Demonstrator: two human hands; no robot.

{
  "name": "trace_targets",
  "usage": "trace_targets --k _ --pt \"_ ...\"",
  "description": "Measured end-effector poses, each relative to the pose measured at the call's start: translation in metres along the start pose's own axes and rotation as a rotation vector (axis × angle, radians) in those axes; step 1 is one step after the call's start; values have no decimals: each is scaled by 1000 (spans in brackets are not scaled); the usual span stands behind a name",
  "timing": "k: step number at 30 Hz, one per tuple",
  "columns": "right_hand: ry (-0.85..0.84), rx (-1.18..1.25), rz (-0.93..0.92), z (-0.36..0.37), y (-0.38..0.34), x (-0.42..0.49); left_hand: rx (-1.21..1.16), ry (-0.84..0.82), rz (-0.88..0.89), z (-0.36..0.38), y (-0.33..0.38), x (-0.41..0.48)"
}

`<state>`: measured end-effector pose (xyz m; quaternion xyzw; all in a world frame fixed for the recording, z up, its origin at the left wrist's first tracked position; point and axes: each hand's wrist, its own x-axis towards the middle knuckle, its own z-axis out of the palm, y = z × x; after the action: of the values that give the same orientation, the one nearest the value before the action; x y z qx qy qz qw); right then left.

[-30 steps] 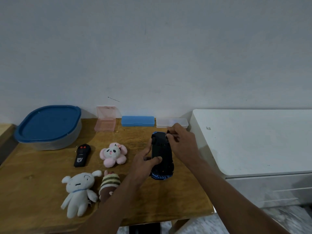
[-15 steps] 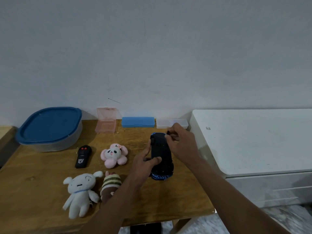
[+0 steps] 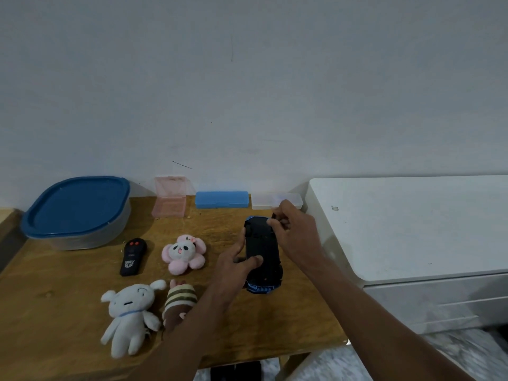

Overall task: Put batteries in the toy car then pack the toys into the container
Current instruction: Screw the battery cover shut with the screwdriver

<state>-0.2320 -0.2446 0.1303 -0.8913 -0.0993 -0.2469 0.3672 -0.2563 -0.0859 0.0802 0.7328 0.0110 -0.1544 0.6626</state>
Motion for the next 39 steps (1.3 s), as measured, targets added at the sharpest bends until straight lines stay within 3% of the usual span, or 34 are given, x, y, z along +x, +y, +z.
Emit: trace_targets --k 14,19,39 --pt "-71 12 -26 3 -2 -1 4 -12 6 -3 1 0" --pt "-5 -31 8 6 -4 0 -11 -4 4 -4 2 -2" --pt "0 -40 -2 4 -5 1 -14 -14 0 -6 1 1"
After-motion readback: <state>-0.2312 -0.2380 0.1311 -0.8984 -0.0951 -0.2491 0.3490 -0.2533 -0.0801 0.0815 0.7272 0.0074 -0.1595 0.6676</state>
